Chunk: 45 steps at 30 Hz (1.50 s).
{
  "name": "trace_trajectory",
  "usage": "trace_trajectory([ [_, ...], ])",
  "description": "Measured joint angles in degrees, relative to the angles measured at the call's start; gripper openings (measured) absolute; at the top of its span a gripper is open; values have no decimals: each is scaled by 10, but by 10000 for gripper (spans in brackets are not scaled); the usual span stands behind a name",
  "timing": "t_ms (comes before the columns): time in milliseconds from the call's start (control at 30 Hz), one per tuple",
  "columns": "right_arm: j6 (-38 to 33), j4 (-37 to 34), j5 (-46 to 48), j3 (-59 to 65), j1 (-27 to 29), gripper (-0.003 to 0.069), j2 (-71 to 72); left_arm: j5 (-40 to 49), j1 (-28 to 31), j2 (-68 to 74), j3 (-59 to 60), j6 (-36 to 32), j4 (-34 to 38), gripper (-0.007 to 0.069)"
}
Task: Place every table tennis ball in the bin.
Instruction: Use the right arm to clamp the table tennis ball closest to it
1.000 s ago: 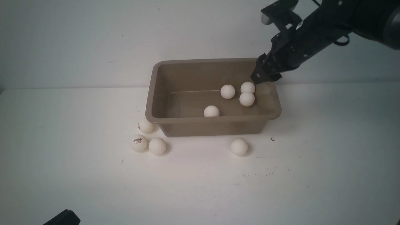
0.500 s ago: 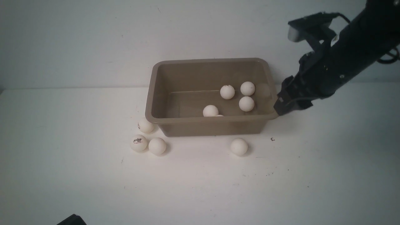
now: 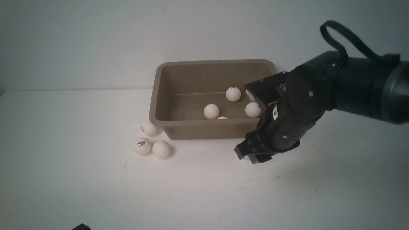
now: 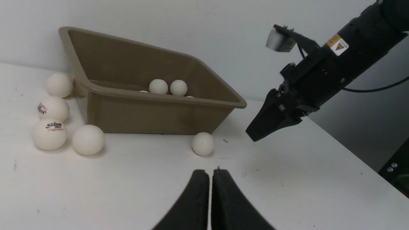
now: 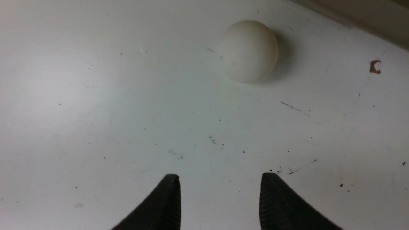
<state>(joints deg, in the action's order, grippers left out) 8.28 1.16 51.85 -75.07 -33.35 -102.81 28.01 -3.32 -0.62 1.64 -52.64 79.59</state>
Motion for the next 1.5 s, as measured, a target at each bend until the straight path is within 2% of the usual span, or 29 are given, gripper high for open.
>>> trace_trajectory([
  [233, 35, 3, -9, -44, 0, 371, -33, 1, 0, 0, 0, -48, 38, -1],
  [467, 37, 2, 5, -109, 0, 379, -83, 1, 0, 0, 0, -86, 72, -1],
  [1033, 39, 25, 49, -166, 0, 379, -154, 0, 0, 0, 0, -90, 79, -1],
  [1500, 52, 44, 35, -172, 0, 379, -189, 0, 0, 0, 0, -91, 80, -1],
])
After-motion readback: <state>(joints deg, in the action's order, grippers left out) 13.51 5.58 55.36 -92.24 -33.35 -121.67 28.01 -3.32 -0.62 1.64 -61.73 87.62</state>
